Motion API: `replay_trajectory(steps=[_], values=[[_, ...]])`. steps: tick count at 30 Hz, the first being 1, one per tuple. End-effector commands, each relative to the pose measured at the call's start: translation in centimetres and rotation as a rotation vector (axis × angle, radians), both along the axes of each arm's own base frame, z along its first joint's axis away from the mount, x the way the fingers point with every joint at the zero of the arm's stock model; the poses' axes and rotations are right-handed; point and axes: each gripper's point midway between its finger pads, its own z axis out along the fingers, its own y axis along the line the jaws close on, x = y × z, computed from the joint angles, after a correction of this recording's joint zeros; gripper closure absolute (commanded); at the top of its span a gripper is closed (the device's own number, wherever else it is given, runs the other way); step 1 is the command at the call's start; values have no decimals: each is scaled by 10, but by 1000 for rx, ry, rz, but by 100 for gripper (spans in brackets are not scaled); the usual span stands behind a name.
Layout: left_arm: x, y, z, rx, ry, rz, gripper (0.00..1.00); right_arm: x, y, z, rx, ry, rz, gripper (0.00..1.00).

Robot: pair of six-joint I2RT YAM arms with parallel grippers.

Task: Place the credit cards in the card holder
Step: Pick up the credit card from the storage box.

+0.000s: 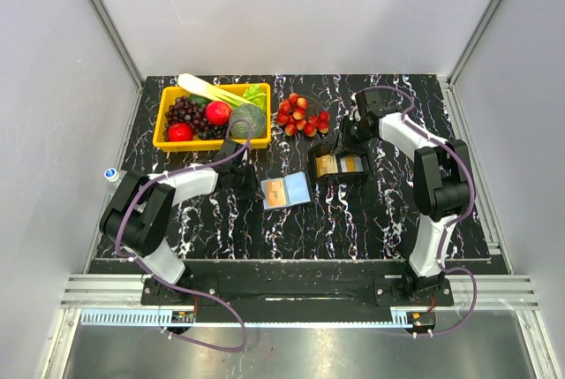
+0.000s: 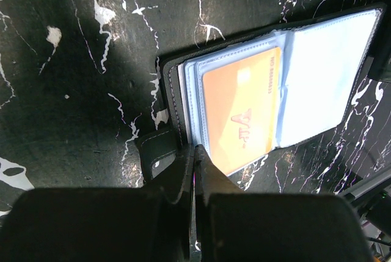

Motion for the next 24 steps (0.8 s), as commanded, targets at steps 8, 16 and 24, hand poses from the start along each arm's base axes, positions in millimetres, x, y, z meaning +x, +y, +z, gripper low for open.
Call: replay_trajectory(steps=[8,16,24], values=[[10,-6,8,-16,-35,-26,100,13,-54,6,-323,-114,-137,37],[10,-7,9,-19,-36,-26,100,4,-53,-25,-343,-19,-114,28],[12,-9,10,-26,-31,-29,100,-8,-21,-43,-206,75,-33,28]])
